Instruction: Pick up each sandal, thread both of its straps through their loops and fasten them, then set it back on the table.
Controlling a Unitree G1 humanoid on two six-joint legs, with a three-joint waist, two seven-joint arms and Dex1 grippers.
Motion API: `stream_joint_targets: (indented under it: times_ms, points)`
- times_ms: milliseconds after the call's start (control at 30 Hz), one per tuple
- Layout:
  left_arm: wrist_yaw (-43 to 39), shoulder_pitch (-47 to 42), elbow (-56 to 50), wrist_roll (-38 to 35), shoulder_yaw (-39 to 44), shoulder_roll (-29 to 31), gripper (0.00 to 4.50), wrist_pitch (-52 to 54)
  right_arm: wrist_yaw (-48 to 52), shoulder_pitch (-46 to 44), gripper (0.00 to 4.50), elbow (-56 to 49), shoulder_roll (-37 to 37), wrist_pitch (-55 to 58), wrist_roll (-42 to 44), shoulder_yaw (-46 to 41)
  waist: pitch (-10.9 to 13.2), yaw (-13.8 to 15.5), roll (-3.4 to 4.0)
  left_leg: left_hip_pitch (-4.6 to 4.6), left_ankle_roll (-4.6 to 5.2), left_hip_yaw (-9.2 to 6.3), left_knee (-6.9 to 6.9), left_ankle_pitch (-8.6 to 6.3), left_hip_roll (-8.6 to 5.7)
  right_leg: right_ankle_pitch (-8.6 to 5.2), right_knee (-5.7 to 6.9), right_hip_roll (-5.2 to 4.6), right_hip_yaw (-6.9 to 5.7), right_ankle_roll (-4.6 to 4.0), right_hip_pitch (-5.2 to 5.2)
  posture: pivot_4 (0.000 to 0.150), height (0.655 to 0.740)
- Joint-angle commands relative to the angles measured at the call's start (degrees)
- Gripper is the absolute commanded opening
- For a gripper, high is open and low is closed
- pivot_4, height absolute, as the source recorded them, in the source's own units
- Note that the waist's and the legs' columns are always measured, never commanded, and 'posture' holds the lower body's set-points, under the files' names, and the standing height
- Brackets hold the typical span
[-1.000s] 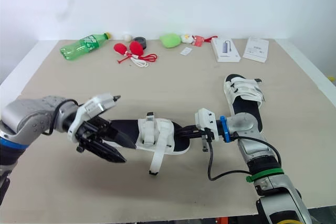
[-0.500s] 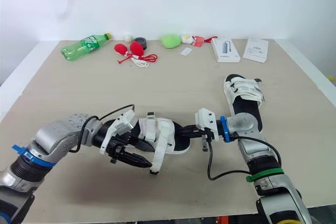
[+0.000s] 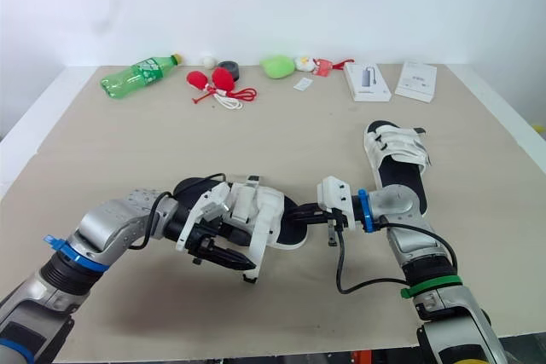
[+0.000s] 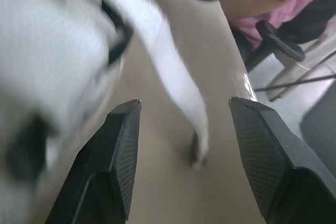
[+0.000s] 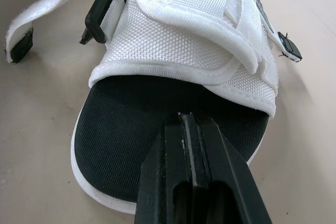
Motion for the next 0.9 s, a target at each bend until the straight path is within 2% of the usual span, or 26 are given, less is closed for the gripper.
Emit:
stream_joint_targets:
  times_ms: [33, 133, 300, 333, 400, 533, 667, 767, 900]
  points:
    - [1.25, 0.06, -1.11, -0.67, 1.14, -0.97, 2.73, 1.20, 0.13, 0.43, 0.00, 0.05, -0.83, 0.02, -0.88, -0.21, 0.00, 0.01, 0.00, 0.00, 0.00, 0.00, 0.00, 0.00, 0.00, 0.00, -0.01, -0.01, 0.00, 0.00, 0.00, 0.150, 0.7400]
    - [4.17, -0.34, 0.84, -1.57, 2.92, -4.19, 2.73, 2.30, 0.11, 0.35, 0.00, -0.02, -0.73, 0.15, -0.84, -0.14, 0.00, 0.04, 0.00, -0.01, 0.00, 0.01, -0.01, 0.00, 0.00, 0.00, -0.04, -0.02, 0.01, 0.01, 0.00, 0.150, 0.7400]
    - [6.25, -1.16, 1.72, -2.40, 3.92, -6.62, 1.05, 5.66, 0.08, 0.38, 0.00, -0.18, -0.81, 0.31, -0.81, -0.12, 0.00, 0.06, 0.00, -0.02, 0.00, 0.00, 0.00, 0.00, -0.01, 0.01, -0.04, -0.02, -0.02, 0.02, 0.01, 0.150, 0.7400]
    - [5.93, -1.13, 1.25, -2.82, 3.80, -6.46, 0.46, 6.44, 0.07, 0.43, 0.00, -0.29, -0.84, 0.40, -0.77, -0.14, 0.00, 0.06, 0.00, -0.02, 0.00, -0.01, 0.00, 0.00, 0.00, 0.01, -0.04, -0.01, -0.03, 0.01, 0.01, 0.150, 0.7400]
    - [4.14, -0.73, -0.62, -4.01, 3.23, -5.01, 0.12, 8.12, 0.07, 0.53, 0.00, -0.44, -0.95, 0.52, -0.74, -0.17, 0.00, 0.04, 0.00, -0.02, 0.00, -0.01, -0.01, 0.00, -0.01, 0.01, -0.04, -0.01, -0.02, 0.02, 0.01, 0.150, 0.7400]
    - [2.20, -0.79, -2.39, -7.37, 3.94, -2.82, 0.12, 12.30, 0.03, 0.91, 0.00, -0.73, -1.13, 0.65, -0.72, -0.27, 0.00, 0.04, 0.00, -0.02, 0.00, -0.01, -0.04, 0.00, 0.00, 0.00, -0.05, -0.01, -0.02, 0.01, 0.00, 0.150, 0.7400]
    - [-1.05, -4.83, -0.17, -11.24, 5.87, -0.83, 0.12, 16.39, 0.01, 1.04, 0.00, -0.87, -1.16, 0.69, -0.71, -0.25, 0.00, 0.04, 0.00, -0.03, 0.00, -0.02, -0.05, 0.00, 0.00, -0.02, -0.06, -0.01, -0.04, 0.01, -0.01, 0.150, 0.7400]
    - [-1.20, -9.01, 3.49, -14.36, 8.52, -1.72, 0.12, 20.28, -0.02, 0.77, 0.00, -0.65, -1.12, 0.65, -0.74, -0.26, 0.00, 0.04, 0.00, -0.04, 0.00, -0.05, -0.04, 0.00, -0.01, -0.01, -0.05, 0.00, -0.07, 0.01, -0.01, 0.150, 0.7400]
    - [1.54, -17.78, 15.72, -12.93, 11.88, -6.06, 0.12, 20.19, -0.24, 0.35, 0.00, -0.30, -1.11, 0.53, -0.88, -0.29, 0.00, 0.06, -0.01, -0.04, 0.00, -0.04, -0.03, 0.00, -0.04, -0.01, -0.07, 0.01, -0.08, 0.03, -0.01, 0.150, 0.7400]
